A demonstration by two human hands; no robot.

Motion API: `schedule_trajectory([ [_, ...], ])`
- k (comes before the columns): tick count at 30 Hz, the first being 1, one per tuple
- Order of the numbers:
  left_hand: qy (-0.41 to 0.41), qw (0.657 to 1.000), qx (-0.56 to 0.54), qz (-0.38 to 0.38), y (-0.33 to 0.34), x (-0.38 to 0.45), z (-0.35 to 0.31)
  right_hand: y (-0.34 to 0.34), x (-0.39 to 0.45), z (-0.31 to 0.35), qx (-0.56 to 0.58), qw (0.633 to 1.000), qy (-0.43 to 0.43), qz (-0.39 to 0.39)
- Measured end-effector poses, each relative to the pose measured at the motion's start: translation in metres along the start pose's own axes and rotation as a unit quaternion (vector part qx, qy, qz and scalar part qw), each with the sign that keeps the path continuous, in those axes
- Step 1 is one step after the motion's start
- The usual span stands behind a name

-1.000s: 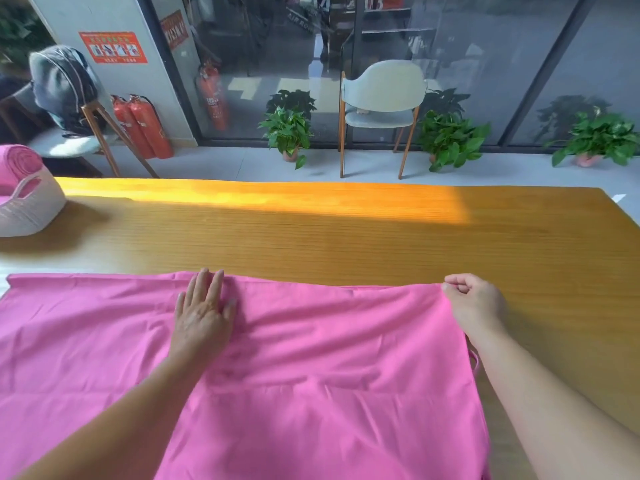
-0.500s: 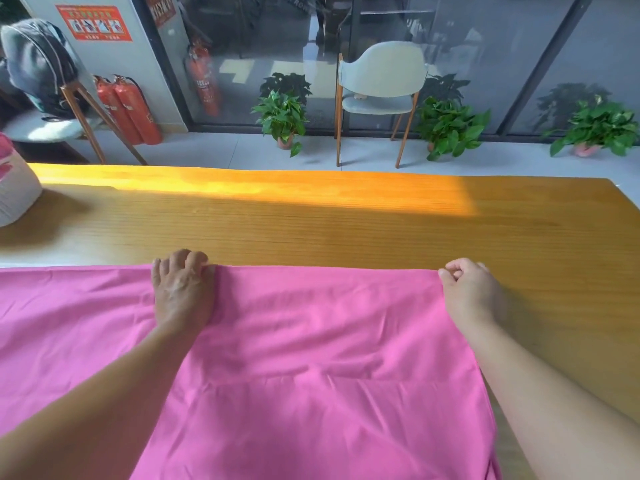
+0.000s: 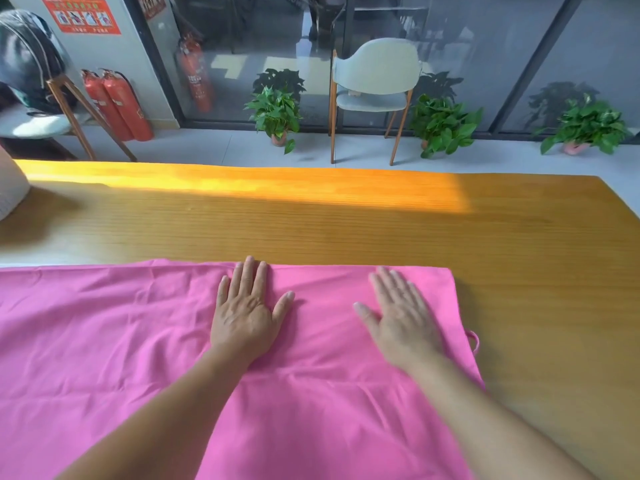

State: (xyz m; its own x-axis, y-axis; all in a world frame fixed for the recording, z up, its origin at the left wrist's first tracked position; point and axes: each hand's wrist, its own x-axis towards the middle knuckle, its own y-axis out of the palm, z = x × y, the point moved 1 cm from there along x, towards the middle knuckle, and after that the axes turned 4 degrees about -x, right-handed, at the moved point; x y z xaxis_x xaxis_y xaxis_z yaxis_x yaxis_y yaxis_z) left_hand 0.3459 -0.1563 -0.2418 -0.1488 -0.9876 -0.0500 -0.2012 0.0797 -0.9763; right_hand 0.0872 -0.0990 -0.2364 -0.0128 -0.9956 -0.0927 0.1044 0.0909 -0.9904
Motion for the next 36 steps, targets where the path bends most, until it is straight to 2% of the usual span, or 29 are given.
schedule_trajectory([
  [3, -0.007, 1.0, -0.002, 0.017, -0.003, 0.0, -0.001, -0.011, 0.005, -0.041, -0.013, 0.997, 0.077, 0.03],
  [6, 0.005, 1.0, -0.016, -0.019, -0.007, -0.003, -0.012, -0.017, 0.003, -0.021, -0.007, 0.997, 0.067, 0.022],
  [8, 0.09, 0.994, -0.04, -0.047, -0.007, -0.008, -0.03, -0.018, -0.004, 0.01, 0.028, 0.999, 0.018, 0.002],
  [10, 0.171, 0.984, -0.045, -0.018, -0.001, -0.016, -0.044, -0.011, -0.016, 0.025, 0.043, 0.999, -0.015, 0.025],
  [11, 0.181, 0.983, -0.037, 0.007, 0.003, -0.018, -0.047, -0.007, -0.02, 0.022, 0.032, 0.999, -0.016, 0.031],
  [13, 0.171, 0.984, -0.006, 0.046, 0.007, -0.018, -0.042, -0.004, -0.024, -0.003, 0.004, 1.0, 0.007, 0.022],
  [16, 0.174, 0.983, -0.001, 0.059, 0.008, -0.013, -0.036, -0.01, -0.019, -0.036, -0.001, 0.999, 0.041, 0.032],
  [18, 0.174, 0.982, 0.006, 0.073, 0.008, -0.012, -0.037, -0.016, -0.018, -0.039, 0.025, 0.997, 0.045, 0.054],
  [20, 0.166, 0.983, -0.003, 0.083, 0.006, -0.015, -0.042, -0.024, -0.026, -0.03, 0.046, 0.997, 0.048, 0.029],
  [22, 0.178, 0.982, -0.047, 0.044, 0.001, -0.021, -0.05, -0.03, -0.04, -0.014, 0.066, 0.997, 0.032, -0.019],
  [24, 0.221, 0.972, -0.083, -0.018, -0.003, -0.031, -0.064, -0.031, -0.057, 0.003, 0.093, 0.995, 0.014, -0.033],
  [27, 0.256, 0.964, -0.077, -0.006, 0.006, -0.048, -0.074, -0.017, -0.075, 0.002, 0.06, 0.998, 0.005, 0.033],
  [29, 0.243, 0.967, -0.075, 0.0, 0.014, -0.062, -0.067, -0.017, -0.084, -0.013, 0.076, 0.996, 0.041, 0.027],
  [33, 0.213, 0.97, -0.105, -0.053, 0.01, -0.096, -0.06, -0.036, -0.114, -0.045, 0.22, 0.953, 0.167, -0.122],
  [36, 0.223, 0.962, -0.128, -0.088, 0.009, -0.126, -0.074, -0.042, -0.146, -0.055, 0.255, 0.933, 0.227, -0.114],
])
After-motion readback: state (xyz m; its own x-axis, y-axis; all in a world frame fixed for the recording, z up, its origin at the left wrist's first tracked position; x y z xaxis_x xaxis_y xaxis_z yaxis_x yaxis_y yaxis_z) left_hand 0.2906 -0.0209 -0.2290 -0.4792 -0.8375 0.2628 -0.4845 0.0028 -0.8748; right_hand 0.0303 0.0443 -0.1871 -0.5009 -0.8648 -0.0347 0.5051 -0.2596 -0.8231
